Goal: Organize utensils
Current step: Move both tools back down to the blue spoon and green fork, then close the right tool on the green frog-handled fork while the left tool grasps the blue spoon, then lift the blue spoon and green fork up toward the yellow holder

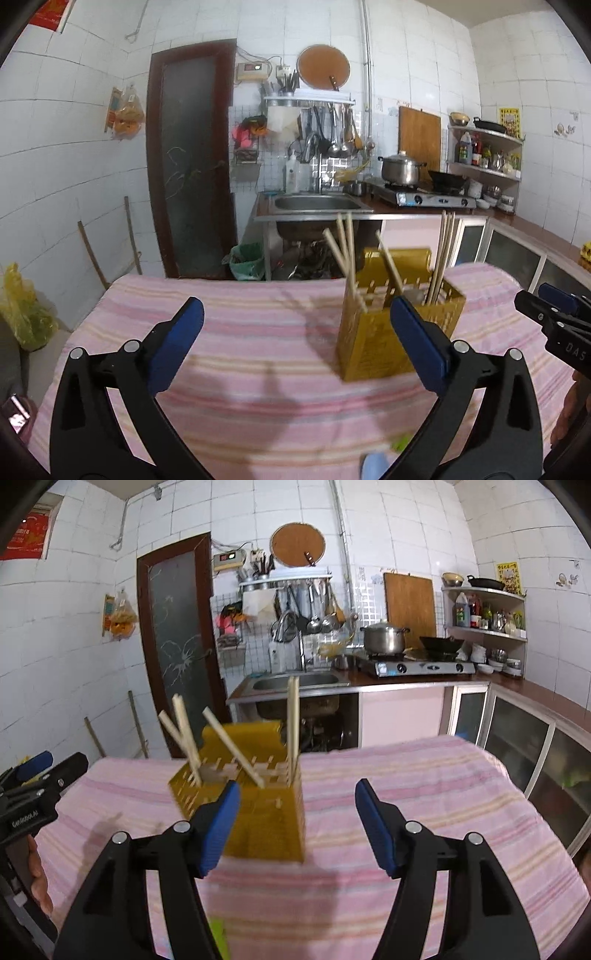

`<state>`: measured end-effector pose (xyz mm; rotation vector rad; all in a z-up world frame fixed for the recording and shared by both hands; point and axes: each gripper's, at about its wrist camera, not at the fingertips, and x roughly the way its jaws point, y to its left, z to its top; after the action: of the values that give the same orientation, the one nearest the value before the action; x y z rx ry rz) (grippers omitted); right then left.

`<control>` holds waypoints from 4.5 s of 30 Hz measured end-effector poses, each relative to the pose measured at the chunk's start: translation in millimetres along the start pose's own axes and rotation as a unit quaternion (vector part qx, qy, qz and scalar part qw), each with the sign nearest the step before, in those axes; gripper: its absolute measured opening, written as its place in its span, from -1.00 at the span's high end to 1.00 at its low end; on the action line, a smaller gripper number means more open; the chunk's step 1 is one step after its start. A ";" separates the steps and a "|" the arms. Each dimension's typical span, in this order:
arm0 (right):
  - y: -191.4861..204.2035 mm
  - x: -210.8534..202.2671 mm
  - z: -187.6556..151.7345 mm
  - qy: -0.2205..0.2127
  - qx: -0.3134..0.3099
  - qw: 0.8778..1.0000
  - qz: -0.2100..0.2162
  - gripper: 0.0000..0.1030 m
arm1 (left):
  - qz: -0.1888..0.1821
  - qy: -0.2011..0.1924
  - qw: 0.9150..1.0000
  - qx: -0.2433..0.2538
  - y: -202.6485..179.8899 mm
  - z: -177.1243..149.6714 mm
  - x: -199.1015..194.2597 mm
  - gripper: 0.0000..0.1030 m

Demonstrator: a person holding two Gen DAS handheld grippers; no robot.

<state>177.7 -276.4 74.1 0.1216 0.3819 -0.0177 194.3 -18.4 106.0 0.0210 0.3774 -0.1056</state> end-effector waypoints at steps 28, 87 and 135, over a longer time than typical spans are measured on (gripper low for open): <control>56.2 50.1 -113.8 0.216 -0.075 0.974 0.012 -0.23 | 0.005 0.149 0.989 0.008 7.3 -110.7 36.5 -0.90; 11.3 58.5 -112.0 0.243 -0.010 0.970 -0.029 0.71 | -0.066 0.266 0.961 0.019 -72.9 -133.2 60.1 0.42; 7.2 -28.5 -52.5 -0.005 0.008 1.000 0.006 0.71 | -0.033 0.072 0.997 -0.015 -22.1 -74.1 -13.0 0.41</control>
<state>132.1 -263.1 37.2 0.1403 0.3705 -0.0091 152.7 -36.2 41.9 -0.0141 0.5229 -0.1647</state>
